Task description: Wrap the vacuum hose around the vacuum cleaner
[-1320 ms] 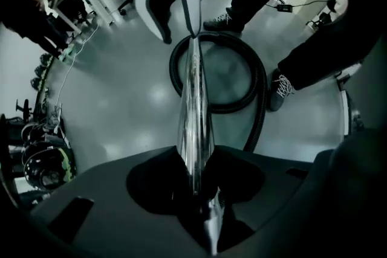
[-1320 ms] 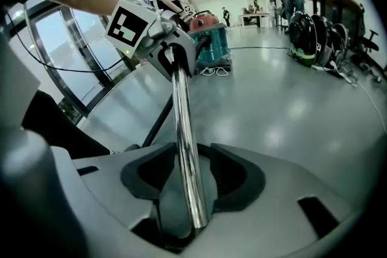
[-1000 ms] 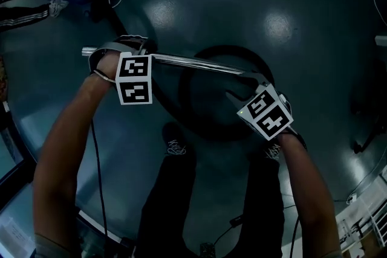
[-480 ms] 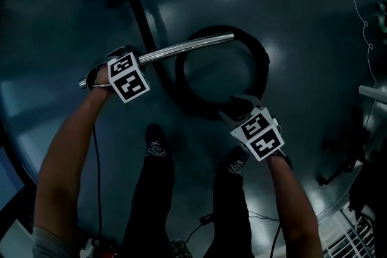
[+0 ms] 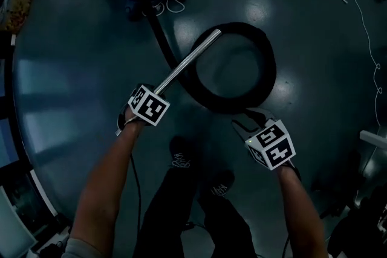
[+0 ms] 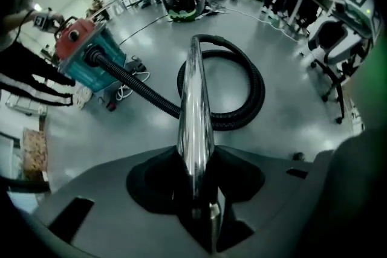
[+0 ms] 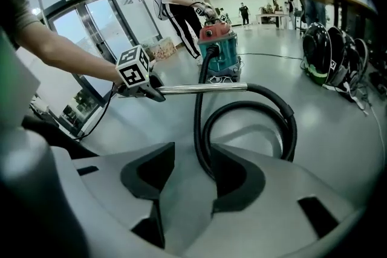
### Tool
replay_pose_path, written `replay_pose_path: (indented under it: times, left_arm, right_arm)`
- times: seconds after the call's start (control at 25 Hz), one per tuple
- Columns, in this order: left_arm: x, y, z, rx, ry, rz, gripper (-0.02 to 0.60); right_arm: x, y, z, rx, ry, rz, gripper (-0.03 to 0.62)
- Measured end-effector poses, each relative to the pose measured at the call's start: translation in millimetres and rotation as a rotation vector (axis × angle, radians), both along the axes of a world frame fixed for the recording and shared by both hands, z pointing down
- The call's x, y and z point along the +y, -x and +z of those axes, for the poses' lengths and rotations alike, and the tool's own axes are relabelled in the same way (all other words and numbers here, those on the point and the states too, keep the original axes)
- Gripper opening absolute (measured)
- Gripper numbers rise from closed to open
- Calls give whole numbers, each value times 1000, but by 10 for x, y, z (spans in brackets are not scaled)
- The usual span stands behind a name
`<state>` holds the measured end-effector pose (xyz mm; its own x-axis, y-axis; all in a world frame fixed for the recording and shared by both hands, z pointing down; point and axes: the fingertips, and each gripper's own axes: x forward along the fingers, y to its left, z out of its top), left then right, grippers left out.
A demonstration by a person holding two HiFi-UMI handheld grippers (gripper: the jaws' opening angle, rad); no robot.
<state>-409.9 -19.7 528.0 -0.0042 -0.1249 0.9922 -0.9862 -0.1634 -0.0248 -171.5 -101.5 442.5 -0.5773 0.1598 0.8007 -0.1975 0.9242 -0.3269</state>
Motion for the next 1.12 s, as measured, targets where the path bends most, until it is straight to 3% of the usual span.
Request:
replay_pose_path:
  times: [0.28,0.6,1.12]
  left_arm:
    - [-380,-13,196,114,-67,-302,164]
    - [-843,65,344,171,-122,-580,164]
    - [-1918,-349,786,231,-247,-944,165]
  right_arm:
    - [-552,234,37,44,1,-28,169]
    - [-1347,469,128,52,-4,-49,169]
    - [-2488,725,874,14,1,-316,169]
